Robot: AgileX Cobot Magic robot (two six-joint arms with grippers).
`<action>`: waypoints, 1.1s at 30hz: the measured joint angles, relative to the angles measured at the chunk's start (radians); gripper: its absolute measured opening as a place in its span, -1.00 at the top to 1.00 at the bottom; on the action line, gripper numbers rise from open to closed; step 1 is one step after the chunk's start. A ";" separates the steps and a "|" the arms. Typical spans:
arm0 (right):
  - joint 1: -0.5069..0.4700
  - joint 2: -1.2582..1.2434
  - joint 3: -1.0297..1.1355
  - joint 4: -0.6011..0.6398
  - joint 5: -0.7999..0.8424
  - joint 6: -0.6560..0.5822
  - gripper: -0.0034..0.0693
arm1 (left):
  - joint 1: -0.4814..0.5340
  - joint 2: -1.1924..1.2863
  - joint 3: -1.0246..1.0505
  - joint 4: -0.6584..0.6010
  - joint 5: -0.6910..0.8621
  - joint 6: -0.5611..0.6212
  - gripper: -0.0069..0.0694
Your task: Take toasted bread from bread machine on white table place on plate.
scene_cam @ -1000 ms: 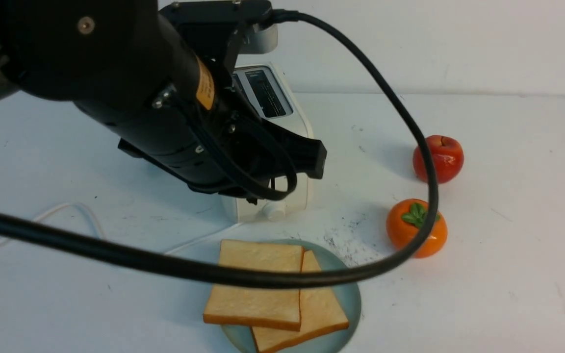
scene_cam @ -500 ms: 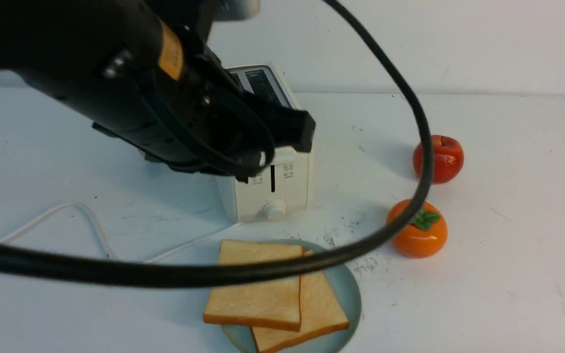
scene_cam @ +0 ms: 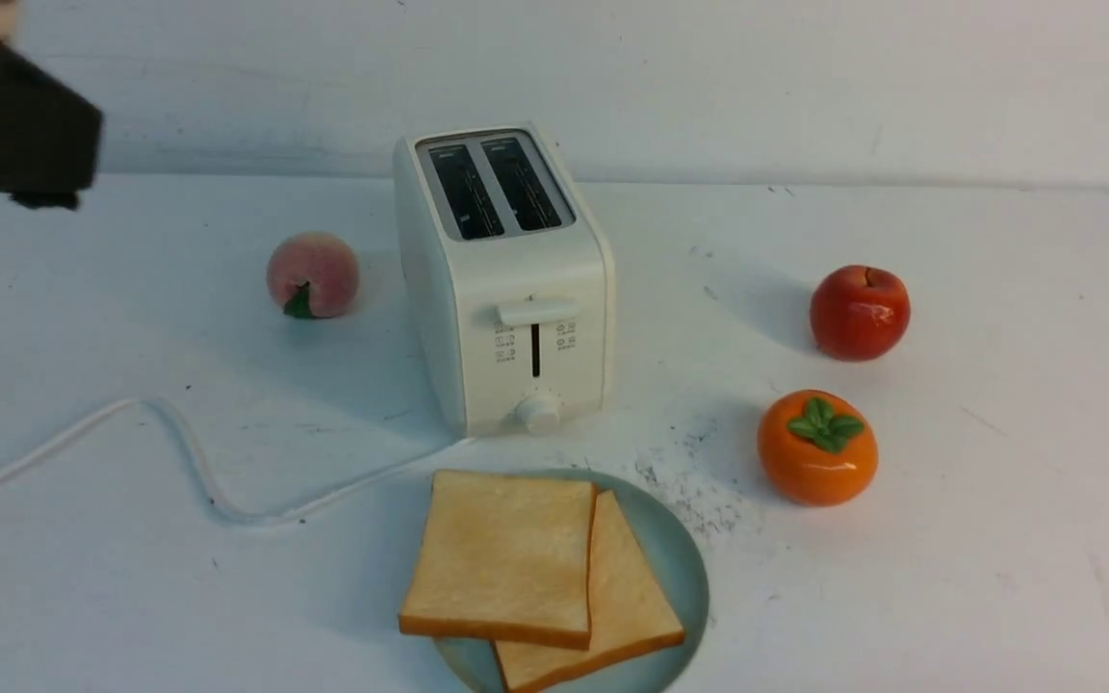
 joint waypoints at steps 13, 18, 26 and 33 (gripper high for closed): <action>0.000 0.000 0.000 0.000 0.000 0.000 0.82 | 0.000 -0.491 0.670 -0.001 -0.046 -0.110 0.84; 0.000 0.000 0.000 0.000 0.000 -0.001 0.80 | 0.000 -0.589 0.900 0.032 -0.458 -0.225 0.83; 0.000 0.000 0.000 0.000 0.000 -0.001 0.79 | 0.000 -0.590 1.026 0.037 -0.854 -0.257 0.81; 0.000 0.000 0.000 0.000 0.000 -0.001 0.79 | 0.000 -0.590 1.045 0.038 -0.840 -0.260 0.80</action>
